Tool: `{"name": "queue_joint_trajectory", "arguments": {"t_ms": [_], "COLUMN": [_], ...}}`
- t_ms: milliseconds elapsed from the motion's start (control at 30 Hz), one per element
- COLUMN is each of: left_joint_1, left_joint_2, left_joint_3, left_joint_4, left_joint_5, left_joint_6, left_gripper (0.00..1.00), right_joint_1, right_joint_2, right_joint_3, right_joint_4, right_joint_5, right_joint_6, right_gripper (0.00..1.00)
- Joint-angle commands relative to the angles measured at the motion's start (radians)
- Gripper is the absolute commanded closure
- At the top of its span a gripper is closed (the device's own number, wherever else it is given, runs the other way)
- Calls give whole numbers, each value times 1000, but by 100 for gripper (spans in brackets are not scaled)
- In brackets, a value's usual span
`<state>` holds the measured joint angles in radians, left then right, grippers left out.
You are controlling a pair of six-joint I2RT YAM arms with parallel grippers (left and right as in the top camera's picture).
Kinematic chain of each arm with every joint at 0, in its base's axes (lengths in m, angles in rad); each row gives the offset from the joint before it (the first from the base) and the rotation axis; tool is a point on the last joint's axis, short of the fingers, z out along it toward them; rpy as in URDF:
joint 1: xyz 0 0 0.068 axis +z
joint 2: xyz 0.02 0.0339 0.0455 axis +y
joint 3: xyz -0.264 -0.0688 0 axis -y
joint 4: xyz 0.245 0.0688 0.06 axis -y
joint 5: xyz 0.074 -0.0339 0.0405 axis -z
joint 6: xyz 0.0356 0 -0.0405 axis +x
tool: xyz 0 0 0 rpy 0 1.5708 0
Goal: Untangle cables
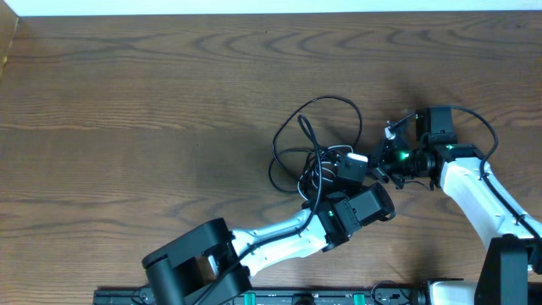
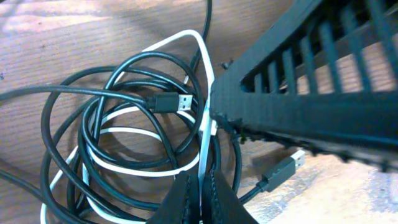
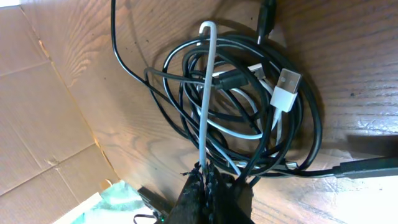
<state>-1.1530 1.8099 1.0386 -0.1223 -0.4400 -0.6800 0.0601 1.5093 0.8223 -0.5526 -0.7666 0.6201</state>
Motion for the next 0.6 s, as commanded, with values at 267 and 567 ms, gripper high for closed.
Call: {"name": "queue_joint_trajectory", "arguments": {"t_ms": [267, 567], "left_joint_1": [0, 18], "left_joint_2": [-179, -407], "left_joint_3": [0, 0], "left_joint_4": [-85, -131], "left_joint_5": [-18, -18], "left_joint_6": [83, 86], "left_gripper": [92, 92], "right_joint_1": [-3, -2], "right_joint_2": [-13, -13], "right_joint_3": [23, 23], "right_joint_4": [3, -15], "right_joint_5": [88, 124], "right_joint_6": [8, 7], "right_gripper": [99, 85]}}
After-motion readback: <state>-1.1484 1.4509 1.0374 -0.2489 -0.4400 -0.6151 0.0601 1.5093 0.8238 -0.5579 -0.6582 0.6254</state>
